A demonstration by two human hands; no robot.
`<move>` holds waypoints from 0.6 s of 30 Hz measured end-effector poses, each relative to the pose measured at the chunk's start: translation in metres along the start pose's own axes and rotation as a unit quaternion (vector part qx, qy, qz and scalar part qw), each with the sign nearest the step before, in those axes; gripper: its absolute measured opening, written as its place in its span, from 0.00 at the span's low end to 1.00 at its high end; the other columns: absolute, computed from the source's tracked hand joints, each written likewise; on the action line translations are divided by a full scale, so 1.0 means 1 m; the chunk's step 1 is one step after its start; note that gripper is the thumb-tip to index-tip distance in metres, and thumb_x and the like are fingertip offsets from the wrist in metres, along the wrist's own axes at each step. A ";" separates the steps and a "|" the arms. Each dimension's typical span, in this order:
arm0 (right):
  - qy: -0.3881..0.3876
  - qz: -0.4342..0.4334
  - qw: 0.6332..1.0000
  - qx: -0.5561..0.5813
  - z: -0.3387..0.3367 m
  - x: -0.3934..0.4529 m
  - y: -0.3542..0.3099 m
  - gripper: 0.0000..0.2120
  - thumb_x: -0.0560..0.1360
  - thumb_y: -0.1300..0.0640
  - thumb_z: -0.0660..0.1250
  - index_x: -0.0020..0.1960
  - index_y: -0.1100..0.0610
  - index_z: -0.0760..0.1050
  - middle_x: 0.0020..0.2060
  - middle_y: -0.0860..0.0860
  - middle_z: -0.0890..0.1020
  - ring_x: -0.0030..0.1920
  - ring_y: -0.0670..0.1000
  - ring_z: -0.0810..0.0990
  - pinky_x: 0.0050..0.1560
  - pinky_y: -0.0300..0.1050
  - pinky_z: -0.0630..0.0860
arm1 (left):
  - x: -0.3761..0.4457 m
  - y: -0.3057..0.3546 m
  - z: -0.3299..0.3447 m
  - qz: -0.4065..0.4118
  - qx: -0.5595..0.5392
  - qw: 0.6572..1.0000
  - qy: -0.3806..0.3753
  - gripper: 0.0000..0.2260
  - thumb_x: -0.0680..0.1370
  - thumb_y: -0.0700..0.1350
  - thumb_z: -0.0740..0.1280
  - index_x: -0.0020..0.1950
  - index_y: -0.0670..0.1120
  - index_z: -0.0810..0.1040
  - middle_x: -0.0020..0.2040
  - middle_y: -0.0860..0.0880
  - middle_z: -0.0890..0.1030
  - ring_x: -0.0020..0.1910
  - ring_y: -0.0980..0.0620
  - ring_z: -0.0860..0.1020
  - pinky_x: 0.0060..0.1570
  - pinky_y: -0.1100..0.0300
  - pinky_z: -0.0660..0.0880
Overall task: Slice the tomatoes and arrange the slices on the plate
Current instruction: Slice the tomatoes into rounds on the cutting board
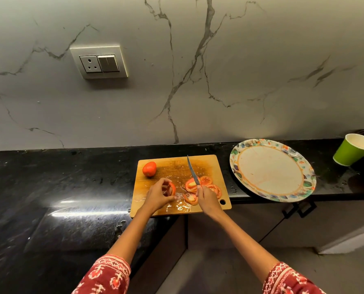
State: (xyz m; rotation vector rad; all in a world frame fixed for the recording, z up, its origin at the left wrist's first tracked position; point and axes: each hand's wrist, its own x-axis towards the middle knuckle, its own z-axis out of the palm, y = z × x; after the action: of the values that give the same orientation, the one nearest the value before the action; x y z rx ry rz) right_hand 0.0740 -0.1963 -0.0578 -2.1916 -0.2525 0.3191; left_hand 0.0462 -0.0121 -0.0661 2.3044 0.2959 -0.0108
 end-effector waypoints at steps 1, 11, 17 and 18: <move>-0.004 0.000 1.000 0.000 0.001 0.000 0.000 0.15 0.83 0.56 0.50 0.42 0.60 0.69 0.36 0.55 0.74 0.39 0.52 0.72 0.39 0.44 0.63 | -0.002 -0.002 -0.001 0.003 -0.024 1.000 -0.003 0.24 0.64 0.44 0.78 0.55 0.49 0.71 0.55 0.51 0.76 0.55 0.51 0.76 0.56 0.56 0.74; -0.055 -0.036 0.995 -0.074 0.043 -0.026 -0.007 0.17 0.82 0.56 0.50 0.52 0.64 0.74 0.47 0.61 0.80 0.47 0.60 0.77 0.41 0.43 0.64 | -0.014 -0.015 -0.006 0.019 -0.162 0.986 0.033 0.23 0.66 0.33 0.74 0.50 0.55 0.70 0.52 0.56 0.75 0.55 0.54 0.74 0.56 0.61 0.72; -0.047 -0.016 0.997 -0.065 0.047 -0.029 -0.009 0.17 0.82 0.55 0.50 0.52 0.63 0.74 0.46 0.61 0.80 0.48 0.60 0.78 0.43 0.47 0.69 | -0.018 -0.023 -0.013 -0.001 -0.160 0.987 0.029 0.21 0.65 0.36 0.76 0.52 0.51 0.74 0.56 0.50 0.76 0.56 0.53 0.74 0.54 0.68 0.70; -0.046 -0.015 0.997 -0.068 0.046 -0.029 -0.007 0.17 0.82 0.55 0.50 0.52 0.63 0.74 0.46 0.61 0.80 0.48 0.60 0.78 0.42 0.45 0.68 | -0.018 -0.023 -0.015 0.004 -0.157 0.987 0.025 0.20 0.65 0.36 0.76 0.52 0.51 0.75 0.56 0.50 0.77 0.57 0.52 0.74 0.55 0.67 0.70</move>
State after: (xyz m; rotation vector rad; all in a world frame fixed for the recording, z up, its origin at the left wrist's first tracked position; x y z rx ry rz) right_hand 0.0320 -0.1659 -0.0744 -2.3083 -0.3671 0.3961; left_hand 0.0221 0.0102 -0.0707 1.9942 0.2911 0.0929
